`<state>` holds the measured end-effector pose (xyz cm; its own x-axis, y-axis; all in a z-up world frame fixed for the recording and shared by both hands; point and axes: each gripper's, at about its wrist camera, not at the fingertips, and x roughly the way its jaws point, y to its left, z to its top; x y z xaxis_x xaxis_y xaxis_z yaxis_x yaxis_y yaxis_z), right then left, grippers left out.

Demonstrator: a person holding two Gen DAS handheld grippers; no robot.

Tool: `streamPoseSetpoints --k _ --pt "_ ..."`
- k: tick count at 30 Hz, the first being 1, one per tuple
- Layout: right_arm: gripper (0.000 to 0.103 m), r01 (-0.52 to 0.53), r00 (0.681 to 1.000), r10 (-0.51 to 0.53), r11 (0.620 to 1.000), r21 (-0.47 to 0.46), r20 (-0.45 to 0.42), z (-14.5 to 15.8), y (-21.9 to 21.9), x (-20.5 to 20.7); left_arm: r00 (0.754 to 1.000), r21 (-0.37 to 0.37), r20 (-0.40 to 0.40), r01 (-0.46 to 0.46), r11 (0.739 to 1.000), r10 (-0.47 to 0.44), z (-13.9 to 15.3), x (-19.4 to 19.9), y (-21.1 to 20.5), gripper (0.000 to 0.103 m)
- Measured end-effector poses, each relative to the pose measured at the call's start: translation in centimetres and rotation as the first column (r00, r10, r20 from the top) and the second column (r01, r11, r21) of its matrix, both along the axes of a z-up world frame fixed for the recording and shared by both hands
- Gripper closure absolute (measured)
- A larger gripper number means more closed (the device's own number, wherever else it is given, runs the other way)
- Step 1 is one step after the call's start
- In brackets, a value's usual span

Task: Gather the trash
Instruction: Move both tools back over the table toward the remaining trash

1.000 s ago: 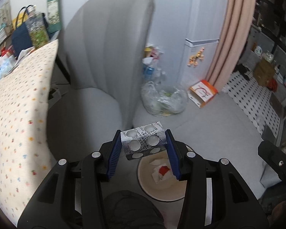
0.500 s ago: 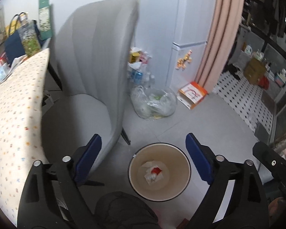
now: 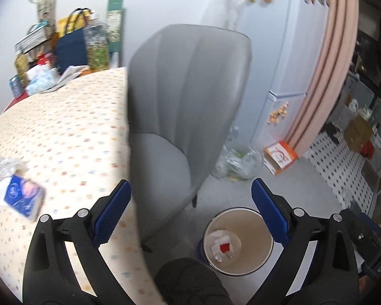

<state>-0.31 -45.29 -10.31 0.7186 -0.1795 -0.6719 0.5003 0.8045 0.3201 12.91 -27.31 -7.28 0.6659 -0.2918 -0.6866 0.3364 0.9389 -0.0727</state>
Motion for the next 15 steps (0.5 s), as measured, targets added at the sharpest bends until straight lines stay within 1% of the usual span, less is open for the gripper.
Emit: streamPoseSetpoints --k 8,12,15 --pt "0.008 -0.110 0.993 0.113 0.990 -0.086 0.023 3.3 6.7 2.1 0.993 -0.068 0.033 -0.109 0.992 0.112 1.7 0.0 7.8 0.008" --pt "0.008 -0.163 0.986 0.167 0.980 -0.113 0.026 4.4 9.9 3.2 0.984 -0.104 0.049 -0.167 0.980 0.173 2.6 -0.2 11.9 0.008" --pt "0.008 -0.187 0.981 0.193 0.974 -0.129 0.031 5.0 11.9 3.8 0.976 -0.111 0.065 -0.201 0.973 0.209 3.1 -0.5 14.4 0.008"
